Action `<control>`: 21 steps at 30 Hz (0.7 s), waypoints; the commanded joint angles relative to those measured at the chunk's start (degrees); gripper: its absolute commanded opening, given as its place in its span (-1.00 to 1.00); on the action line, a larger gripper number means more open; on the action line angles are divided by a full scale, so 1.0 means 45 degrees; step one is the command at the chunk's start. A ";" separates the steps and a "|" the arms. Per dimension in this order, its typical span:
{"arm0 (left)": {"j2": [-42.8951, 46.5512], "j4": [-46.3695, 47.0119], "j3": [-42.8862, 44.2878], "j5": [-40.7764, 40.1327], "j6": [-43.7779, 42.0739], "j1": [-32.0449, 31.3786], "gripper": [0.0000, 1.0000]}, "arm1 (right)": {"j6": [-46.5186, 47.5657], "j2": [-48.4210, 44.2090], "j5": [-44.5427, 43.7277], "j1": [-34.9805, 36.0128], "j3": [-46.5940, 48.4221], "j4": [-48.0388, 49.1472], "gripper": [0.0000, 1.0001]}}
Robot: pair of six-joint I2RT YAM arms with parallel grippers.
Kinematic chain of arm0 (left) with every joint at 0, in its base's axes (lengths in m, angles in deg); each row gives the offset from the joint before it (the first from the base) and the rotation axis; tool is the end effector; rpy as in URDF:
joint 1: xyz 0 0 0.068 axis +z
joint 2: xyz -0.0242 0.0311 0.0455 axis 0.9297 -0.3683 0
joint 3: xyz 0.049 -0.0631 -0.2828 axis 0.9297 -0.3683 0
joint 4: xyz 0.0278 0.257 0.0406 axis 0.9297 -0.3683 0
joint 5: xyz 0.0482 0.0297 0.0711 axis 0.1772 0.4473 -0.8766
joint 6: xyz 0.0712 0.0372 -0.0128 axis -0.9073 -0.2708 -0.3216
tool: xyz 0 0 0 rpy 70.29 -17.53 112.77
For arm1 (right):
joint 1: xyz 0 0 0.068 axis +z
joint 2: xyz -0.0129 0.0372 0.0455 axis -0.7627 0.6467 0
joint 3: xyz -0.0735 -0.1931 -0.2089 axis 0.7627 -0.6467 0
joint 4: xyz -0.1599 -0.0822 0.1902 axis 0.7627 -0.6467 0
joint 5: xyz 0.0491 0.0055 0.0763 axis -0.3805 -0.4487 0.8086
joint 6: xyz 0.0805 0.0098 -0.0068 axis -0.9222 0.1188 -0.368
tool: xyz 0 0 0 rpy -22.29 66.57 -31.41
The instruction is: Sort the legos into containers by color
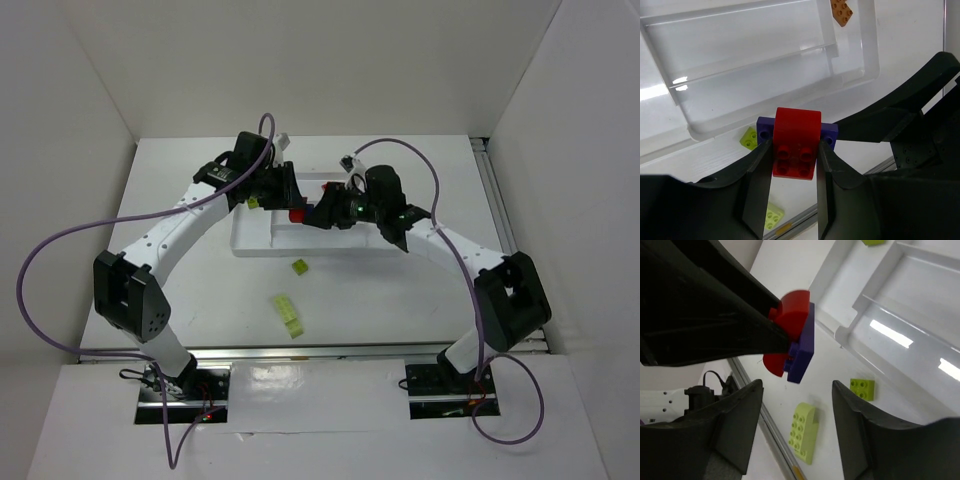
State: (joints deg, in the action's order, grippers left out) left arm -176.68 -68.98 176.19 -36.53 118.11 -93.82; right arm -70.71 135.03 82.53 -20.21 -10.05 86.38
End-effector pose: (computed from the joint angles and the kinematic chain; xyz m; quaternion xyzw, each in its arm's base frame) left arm 0.3572 -0.1854 0.3433 -0.0082 0.9052 -0.2787 0.3206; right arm 0.3121 0.2186 0.2864 -0.1332 0.8043 0.4650 0.3450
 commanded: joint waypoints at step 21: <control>0.0140 0.0478 -0.0243 0.0289 0.0089 0.0377 -1.00 | -0.0494 0.0829 -0.0127 -0.0402 0.0658 0.1459 -0.83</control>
State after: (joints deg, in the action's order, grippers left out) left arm -176.68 -68.41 175.03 -36.16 118.13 -93.03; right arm -71.95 139.09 81.94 -21.11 -6.70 89.29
